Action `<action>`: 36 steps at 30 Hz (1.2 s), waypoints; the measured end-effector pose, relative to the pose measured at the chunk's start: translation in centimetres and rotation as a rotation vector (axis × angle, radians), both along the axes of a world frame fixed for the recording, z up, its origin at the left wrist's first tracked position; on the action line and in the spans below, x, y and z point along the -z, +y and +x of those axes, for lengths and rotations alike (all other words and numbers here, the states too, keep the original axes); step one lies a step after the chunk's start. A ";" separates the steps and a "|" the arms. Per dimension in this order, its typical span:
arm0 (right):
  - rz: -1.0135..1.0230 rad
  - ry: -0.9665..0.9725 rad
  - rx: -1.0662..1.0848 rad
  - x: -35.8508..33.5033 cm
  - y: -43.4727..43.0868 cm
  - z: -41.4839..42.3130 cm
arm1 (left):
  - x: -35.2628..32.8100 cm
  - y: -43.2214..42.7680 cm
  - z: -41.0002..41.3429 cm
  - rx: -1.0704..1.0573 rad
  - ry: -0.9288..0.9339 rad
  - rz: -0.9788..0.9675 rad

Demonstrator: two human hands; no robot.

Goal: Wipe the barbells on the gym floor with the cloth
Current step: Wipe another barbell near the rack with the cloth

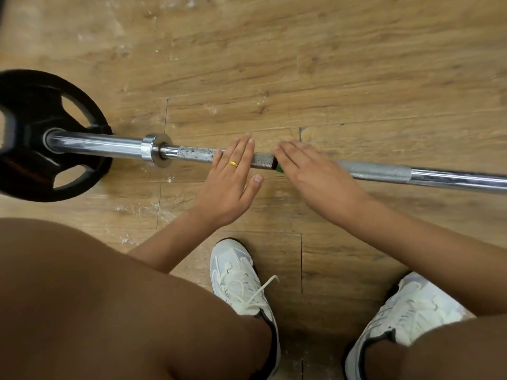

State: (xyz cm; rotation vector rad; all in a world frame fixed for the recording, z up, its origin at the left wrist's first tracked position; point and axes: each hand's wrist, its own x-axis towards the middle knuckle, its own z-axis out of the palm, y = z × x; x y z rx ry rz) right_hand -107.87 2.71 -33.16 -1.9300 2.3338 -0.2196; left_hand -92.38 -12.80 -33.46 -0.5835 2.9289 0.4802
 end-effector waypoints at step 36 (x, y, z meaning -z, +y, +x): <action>-0.030 0.086 0.242 1.0 -2.3 -9.7 | 0.3 -7.5 -9.2 0.064 0.039 -0.112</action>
